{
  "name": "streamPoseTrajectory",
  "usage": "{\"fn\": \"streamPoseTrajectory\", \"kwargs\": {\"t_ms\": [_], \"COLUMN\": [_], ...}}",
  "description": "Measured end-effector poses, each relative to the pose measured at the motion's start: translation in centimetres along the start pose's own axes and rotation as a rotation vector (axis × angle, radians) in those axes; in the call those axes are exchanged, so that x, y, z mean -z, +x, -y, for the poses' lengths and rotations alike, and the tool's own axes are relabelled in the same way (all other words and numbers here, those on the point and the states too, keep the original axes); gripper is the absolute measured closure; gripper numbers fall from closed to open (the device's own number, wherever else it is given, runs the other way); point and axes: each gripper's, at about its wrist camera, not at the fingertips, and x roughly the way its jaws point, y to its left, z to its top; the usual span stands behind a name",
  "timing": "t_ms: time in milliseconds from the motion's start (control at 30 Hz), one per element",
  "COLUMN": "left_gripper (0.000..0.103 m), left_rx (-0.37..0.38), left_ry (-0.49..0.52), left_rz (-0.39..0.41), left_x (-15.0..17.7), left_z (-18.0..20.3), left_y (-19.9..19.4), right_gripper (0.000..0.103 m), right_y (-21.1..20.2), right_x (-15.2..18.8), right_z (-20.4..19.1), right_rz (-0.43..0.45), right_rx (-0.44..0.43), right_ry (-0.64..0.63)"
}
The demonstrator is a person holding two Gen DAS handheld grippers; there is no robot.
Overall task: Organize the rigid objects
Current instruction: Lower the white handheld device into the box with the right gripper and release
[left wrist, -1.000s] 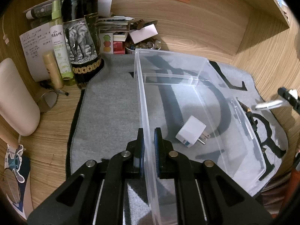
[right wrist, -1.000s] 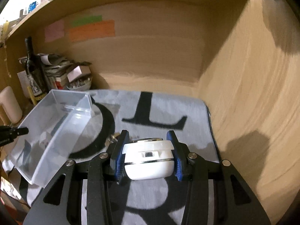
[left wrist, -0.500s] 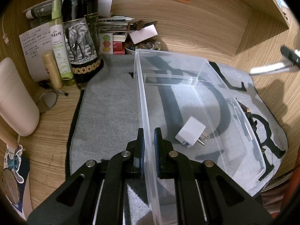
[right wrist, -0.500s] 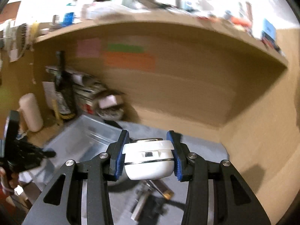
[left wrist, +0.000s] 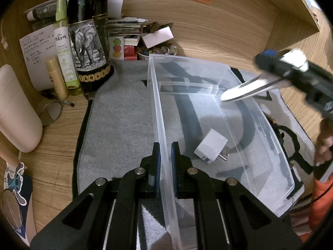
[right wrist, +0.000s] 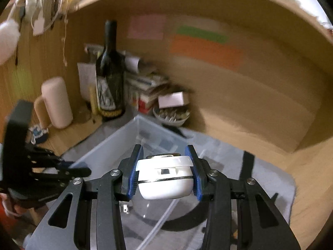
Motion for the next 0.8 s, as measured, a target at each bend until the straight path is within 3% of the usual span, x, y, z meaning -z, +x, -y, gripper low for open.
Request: {"fn": "streamPoseTrajectory", "kwargs": {"t_ms": [233,467,800], "left_gripper": [0.094,0.094,0.094], "left_rx": [-0.007,-0.019,-0.034], "left_ry": [-0.004,-0.006,-0.006], "left_rz": [0.001,-0.001,-0.004], "left_x": [0.1,0.0,0.0], "left_z": [0.1,0.2,0.3], "left_y": [0.0,0.0,0.1], "right_gripper": [0.065,0.065,0.064], "right_y": [2.9,3.8,5.3], "right_x": [1.1,1.9,3.7], "right_z": [-0.2,-1.7,-1.0], "right_rz": [-0.079,-0.145,-0.264], "right_rx": [0.011,-0.04,-0.116], "right_ry": [-0.001,-0.082,-0.036]}}
